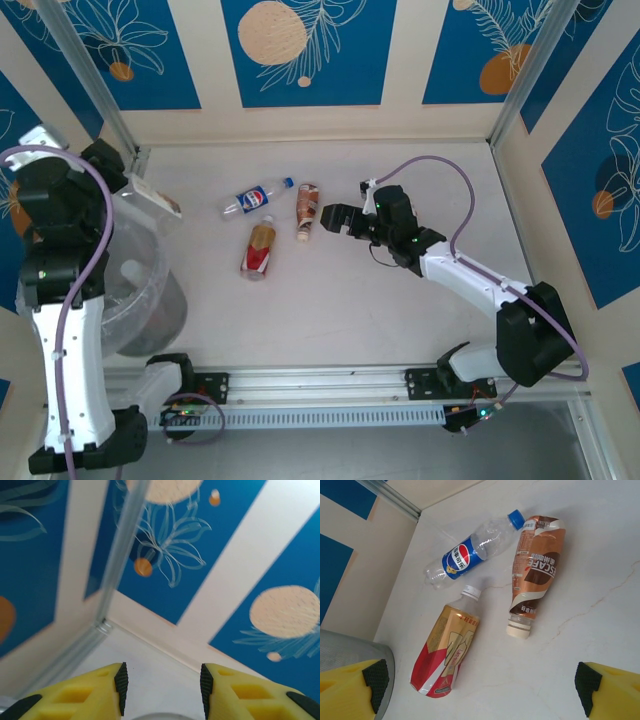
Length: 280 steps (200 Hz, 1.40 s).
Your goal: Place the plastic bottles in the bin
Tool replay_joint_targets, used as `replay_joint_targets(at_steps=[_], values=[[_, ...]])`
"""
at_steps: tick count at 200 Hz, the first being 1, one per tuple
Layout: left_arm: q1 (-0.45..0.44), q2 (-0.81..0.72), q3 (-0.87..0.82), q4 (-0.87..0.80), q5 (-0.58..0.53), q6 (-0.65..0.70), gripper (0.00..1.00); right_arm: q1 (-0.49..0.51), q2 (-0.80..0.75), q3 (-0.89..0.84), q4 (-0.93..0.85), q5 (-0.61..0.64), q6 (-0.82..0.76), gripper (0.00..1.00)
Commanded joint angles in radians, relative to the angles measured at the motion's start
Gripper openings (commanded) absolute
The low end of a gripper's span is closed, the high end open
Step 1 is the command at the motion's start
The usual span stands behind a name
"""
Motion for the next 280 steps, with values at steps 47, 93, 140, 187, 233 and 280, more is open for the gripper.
replay_joint_targets(at_steps=[47, 93, 140, 187, 233, 280], values=[[0.013, -0.02, 0.099, -0.091, -0.417, 0.318, 0.0, -0.007, 0.02, 0.013, -0.002, -0.039, -0.007, 0.98], [0.013, -0.006, 0.001, -0.075, -0.472, 0.405, 0.0, -0.004, 0.001, 0.009, -0.021, -0.062, -0.021, 0.98], [0.013, -0.016, -0.112, -0.078, -0.527, 0.41, 0.0, 0.009, -0.027, -0.008, -0.051, -0.027, -0.057, 0.99], [0.013, -0.033, -0.189, -0.187, -0.552, 0.325, 0.0, 0.01, -0.016, -0.004, -0.046, -0.018, -0.063, 0.99], [0.012, -0.028, -0.288, -0.271, -0.559, 0.244, 0.0, 0.013, 0.012, 0.013, -0.051, -0.034, -0.068, 0.99], [0.013, -0.053, -0.363, -0.234, -0.464, 0.237, 0.82, 0.015, 0.03, 0.023, -0.05, -0.034, -0.07, 0.99]])
